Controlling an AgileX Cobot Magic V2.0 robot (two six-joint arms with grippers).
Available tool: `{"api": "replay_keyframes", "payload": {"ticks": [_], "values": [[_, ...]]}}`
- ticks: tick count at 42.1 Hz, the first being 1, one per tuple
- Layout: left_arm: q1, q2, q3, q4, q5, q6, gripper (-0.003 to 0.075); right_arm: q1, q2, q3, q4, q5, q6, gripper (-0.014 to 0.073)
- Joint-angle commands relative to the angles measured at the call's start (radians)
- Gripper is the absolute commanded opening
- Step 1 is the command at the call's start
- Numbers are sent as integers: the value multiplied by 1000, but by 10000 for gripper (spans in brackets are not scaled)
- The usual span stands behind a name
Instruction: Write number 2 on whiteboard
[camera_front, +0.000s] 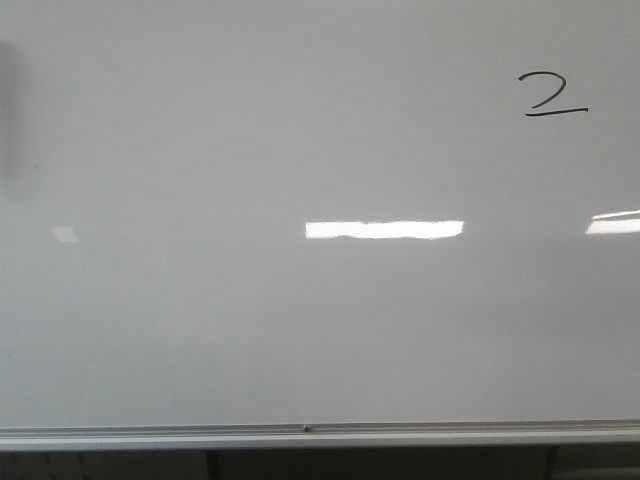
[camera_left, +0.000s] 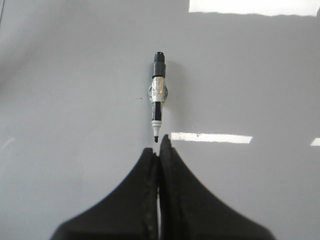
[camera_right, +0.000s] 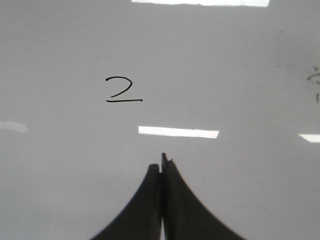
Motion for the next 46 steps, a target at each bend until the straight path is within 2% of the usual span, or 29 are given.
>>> {"api": "replay_keyframes", "payload": {"ticks": [1,9,46], "values": [[-3,-28,33,0,-87,-7,-20,1,-19,-2,-4,-80,-9,-69],[-3,-28,33,0,-87,-7,-20,1,-19,-2,-85,-80,64,-69],[-3,-28,33,0,-87,-7,-20,0,-18,-2,-85,-80,69,-69]]}}
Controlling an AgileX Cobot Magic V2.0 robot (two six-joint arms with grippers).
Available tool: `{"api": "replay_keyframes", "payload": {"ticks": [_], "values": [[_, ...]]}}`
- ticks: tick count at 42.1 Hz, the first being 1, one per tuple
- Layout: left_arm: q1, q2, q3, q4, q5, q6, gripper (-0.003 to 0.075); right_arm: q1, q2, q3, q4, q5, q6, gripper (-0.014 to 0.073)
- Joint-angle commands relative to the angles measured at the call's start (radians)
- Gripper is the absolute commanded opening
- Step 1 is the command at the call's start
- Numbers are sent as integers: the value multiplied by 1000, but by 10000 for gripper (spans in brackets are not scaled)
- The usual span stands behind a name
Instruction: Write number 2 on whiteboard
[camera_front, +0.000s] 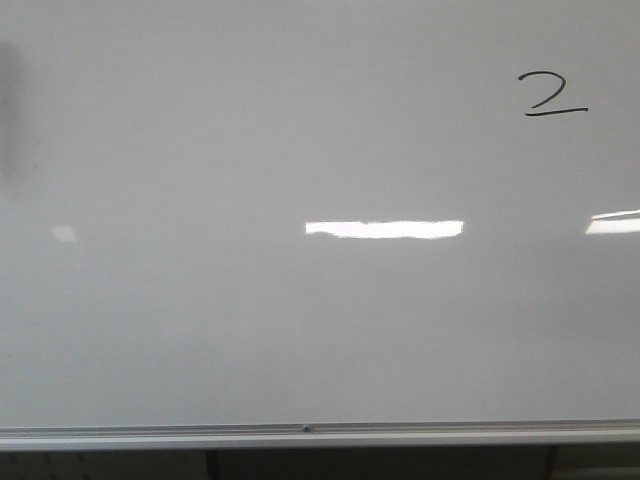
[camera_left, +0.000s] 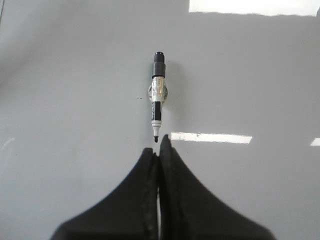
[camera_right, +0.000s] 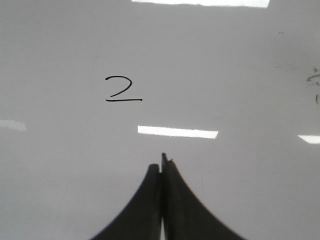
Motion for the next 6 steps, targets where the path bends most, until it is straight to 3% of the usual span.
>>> {"api": "replay_keyframes", "payload": {"ticks": [1,6], "values": [[-3,-28,33,0,-87,-6,-20,0,-18,-2,-9,-80,3,-69],[-3,-28,33,0,-87,-6,-20,0,-18,-2,-9,-80,3,-69]]}}
